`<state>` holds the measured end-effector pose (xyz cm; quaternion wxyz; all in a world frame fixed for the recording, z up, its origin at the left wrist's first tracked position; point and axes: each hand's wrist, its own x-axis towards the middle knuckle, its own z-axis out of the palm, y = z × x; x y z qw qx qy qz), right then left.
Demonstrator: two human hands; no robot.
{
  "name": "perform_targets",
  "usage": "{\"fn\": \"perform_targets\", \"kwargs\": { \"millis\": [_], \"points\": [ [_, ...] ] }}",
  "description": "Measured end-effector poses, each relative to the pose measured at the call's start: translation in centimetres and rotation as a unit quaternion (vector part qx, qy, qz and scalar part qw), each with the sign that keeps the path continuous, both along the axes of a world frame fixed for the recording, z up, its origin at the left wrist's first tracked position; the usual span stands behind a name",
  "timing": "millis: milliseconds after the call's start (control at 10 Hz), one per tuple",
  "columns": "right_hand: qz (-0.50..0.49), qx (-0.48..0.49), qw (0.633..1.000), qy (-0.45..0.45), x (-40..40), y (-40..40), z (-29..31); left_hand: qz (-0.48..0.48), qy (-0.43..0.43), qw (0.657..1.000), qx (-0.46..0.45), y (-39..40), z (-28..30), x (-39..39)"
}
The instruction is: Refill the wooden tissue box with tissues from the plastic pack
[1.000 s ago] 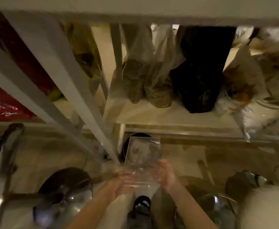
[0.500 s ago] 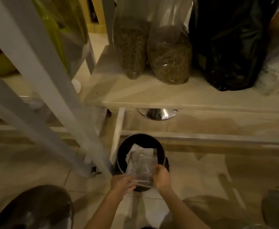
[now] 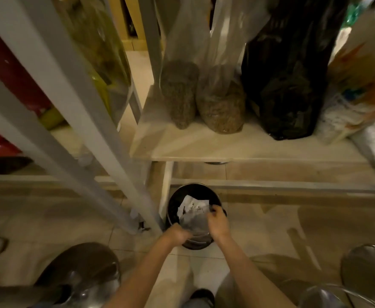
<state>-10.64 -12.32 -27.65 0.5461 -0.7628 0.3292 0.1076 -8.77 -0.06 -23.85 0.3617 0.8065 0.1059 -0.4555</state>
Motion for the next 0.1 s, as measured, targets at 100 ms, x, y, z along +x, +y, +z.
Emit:
{"fn": "perform_targets", "kwargs": {
  "millis": [100],
  "points": [
    [-0.047,0.007,0.997,-0.062,-0.61,-1.14,7.37,-0.053,-0.054,0.996,0.040,-0.11,7.93,-0.29]
  ]
}}
